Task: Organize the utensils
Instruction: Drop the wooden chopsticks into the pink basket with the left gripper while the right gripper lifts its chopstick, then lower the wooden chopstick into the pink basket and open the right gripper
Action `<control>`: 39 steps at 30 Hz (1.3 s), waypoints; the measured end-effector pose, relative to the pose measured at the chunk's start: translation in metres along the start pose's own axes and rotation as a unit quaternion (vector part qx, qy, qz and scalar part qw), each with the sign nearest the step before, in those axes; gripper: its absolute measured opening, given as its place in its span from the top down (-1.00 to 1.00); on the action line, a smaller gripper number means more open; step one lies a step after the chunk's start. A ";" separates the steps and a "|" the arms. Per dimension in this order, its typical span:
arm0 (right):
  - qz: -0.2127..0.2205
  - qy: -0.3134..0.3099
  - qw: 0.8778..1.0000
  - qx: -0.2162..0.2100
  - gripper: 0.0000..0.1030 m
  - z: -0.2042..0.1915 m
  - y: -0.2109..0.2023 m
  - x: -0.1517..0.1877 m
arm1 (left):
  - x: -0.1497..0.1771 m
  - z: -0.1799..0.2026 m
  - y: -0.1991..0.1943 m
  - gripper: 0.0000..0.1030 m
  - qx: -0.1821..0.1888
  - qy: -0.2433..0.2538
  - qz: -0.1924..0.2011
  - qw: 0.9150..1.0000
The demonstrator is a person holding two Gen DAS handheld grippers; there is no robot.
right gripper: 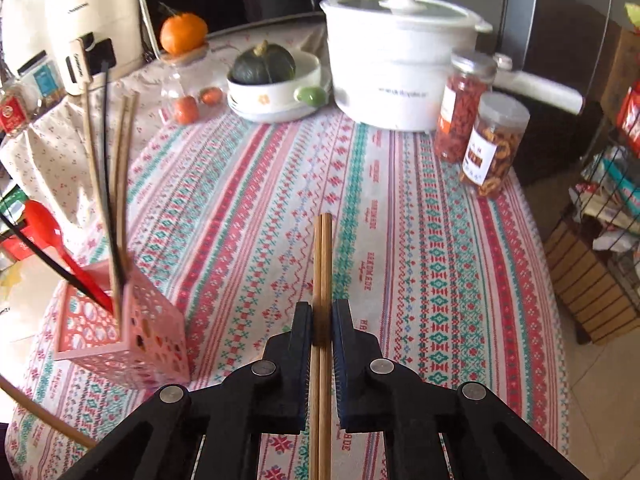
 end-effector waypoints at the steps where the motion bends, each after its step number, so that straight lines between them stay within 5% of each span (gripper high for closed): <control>1: 0.013 -0.007 1.000 -0.004 0.84 -0.005 -0.009 -0.005 | -0.002 0.001 -0.005 0.92 -0.003 0.004 0.008 1.000; 13: 0.159 -0.031 0.985 -0.062 0.84 -0.050 -0.094 -0.063 | -0.043 -0.011 -0.046 0.92 -0.046 0.009 0.111 0.993; 22: 0.300 -0.003 0.944 -0.135 0.84 -0.071 -0.111 -0.079 | -0.037 -0.023 -0.023 0.92 -0.092 0.026 0.130 0.987; 39: 0.392 0.080 0.915 -0.045 0.83 -0.097 -0.039 -0.063 | -0.008 -0.065 0.030 0.92 -0.116 -0.012 0.063 0.991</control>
Point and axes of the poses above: each gripper's, at about its wrist camera, not at the fingertips, and y roughly the way its jaws point, z to its right, x to its underside, the point moved 2 cm from there along y, roughly the way its jaws point, and after that the axes turned 13 degrees about z, right-handed, at the moved point
